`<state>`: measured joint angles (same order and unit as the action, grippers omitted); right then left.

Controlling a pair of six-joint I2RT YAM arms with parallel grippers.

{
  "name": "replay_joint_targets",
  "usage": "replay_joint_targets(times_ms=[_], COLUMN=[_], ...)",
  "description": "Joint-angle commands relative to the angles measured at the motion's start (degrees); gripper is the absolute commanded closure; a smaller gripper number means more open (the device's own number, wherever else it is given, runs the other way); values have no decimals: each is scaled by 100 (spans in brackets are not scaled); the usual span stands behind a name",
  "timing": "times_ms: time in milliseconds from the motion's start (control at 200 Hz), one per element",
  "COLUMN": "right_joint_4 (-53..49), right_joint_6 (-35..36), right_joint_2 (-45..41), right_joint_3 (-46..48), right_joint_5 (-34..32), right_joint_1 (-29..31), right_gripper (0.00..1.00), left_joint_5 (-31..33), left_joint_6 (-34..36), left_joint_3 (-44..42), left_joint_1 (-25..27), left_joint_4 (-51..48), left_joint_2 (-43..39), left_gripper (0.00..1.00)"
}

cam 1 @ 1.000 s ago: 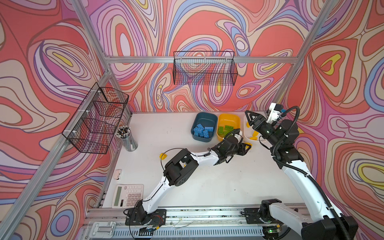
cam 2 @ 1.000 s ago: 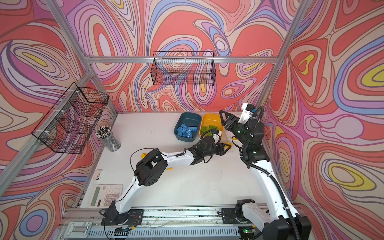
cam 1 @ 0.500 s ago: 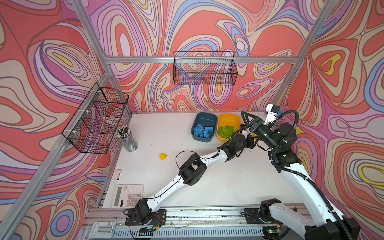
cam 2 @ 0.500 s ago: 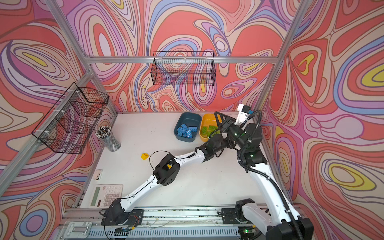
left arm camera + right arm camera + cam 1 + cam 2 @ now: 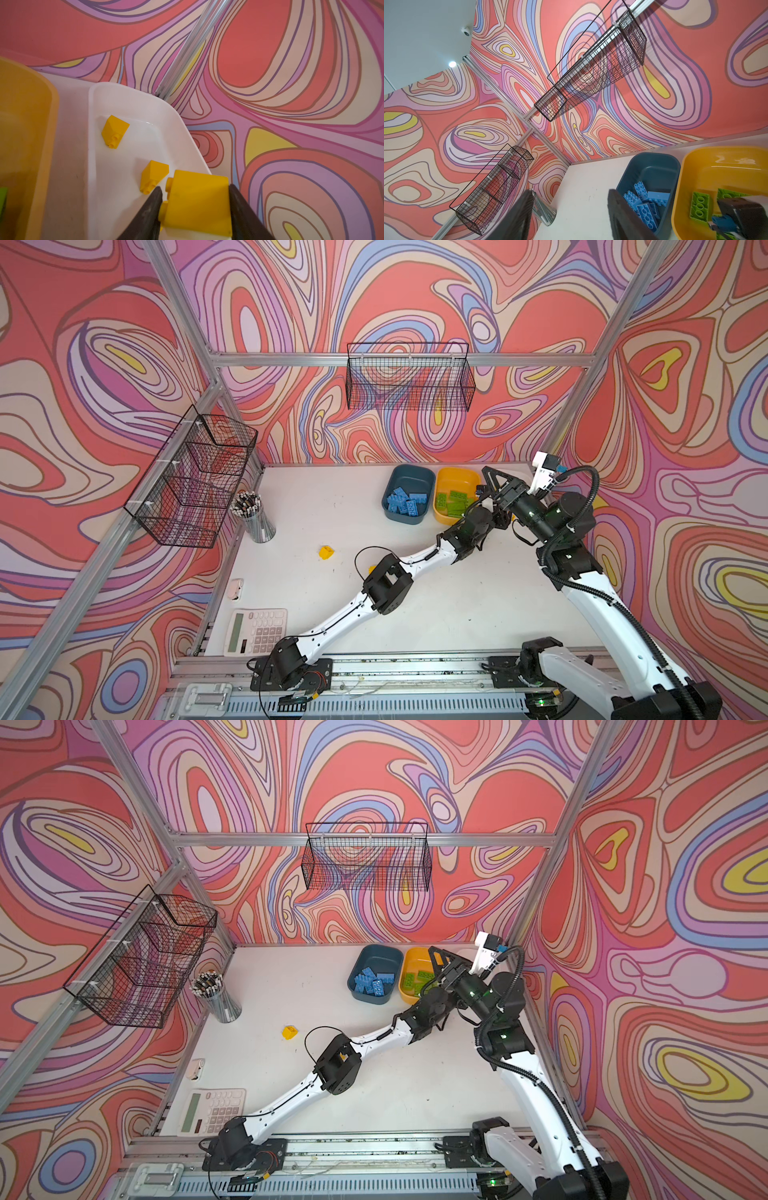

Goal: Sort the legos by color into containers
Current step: 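Carry the yellow 2x2 brick with the left gripper into the white bin and release, then lift the left gripper while the right gripper lowers to a yellow brick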

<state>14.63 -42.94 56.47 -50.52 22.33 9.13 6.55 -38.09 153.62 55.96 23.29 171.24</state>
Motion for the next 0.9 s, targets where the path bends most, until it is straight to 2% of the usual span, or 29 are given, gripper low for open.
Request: replay_joint_targets(times_ms=[0, 165, 290, 356, 396, 581, 751, 896], right_joint_4=[134, -4, -46, -144, -258, -1395, -2361, -2607], right_joint_6=[14, 81, 93, 118, 135, 454, 769, 1087], right_joint_2=[-114, -175, -187, -180, -171, 112, 796, 1095], right_joint_3=[60, 51, 19, -57, -131, -837, -1696, -1969], right_joint_5=[1, -69, -88, -122, -181, -720, -694, -796], right_joint_1=[52, 48, 53, 47, 46, 50, 54, 54], right_gripper=[39, 39, 39, 39, 39, 39, 38, 37], left_joint_5=[249, 125, 58, 16, -21, 121, 363, 557], left_joint_6=[156, 323, 391, 530, 647, 1670, 2086, 2659], left_joint_3=[73, 72, -99, -484, -764, -3036, -5785, -7896], left_joint_1=[37, 29, 2, 2, 11, 105, 143, 200], left_joint_4=[-185, -264, -168, 7, 164, 1380, 2952, 3807], left_joint_2=[161, 73, -154, -355, -750, -2267, -3939, -5404], left_gripper=[46, 32, 29, 29, 28, 26, 25, 26])
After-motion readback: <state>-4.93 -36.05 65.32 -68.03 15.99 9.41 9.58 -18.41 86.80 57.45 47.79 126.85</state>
